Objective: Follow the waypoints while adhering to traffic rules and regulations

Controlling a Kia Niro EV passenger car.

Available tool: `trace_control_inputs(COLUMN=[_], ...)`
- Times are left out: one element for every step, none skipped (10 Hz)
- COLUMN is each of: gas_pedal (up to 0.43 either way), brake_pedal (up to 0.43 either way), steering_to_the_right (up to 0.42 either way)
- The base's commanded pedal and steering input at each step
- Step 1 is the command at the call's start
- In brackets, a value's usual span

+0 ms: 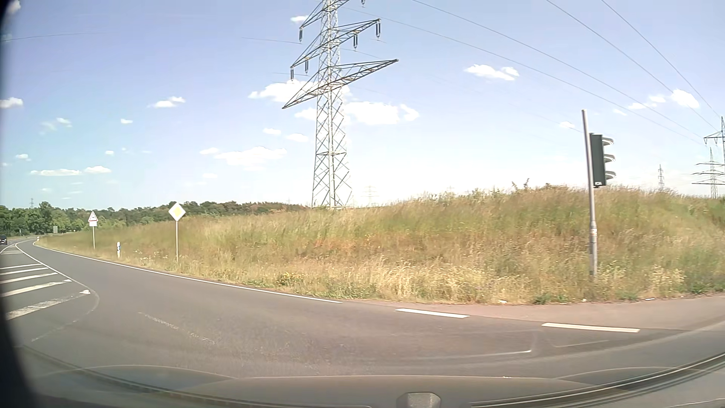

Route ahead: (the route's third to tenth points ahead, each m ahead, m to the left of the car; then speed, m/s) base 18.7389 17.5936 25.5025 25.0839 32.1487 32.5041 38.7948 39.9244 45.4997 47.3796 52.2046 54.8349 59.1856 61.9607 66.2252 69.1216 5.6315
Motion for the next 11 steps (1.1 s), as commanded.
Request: trace_control_inputs(gas_pedal=[0.028, 0.028, 0.028, 0.028, 0.028, 0.039, 0.047, 0.047, 0.059, 0.059, 0.059], brake_pedal=[0.030, 0.030, 0.030, 0.030, 0.037, 0.030, 0.030, 0.030, 0.030, 0.030, 0.030], steering_to_the_right=[-0.289, -0.293, -0.295, -0.295, -0.295, -0.295, -0.294, -0.294, -0.292, -0.288, -0.281])
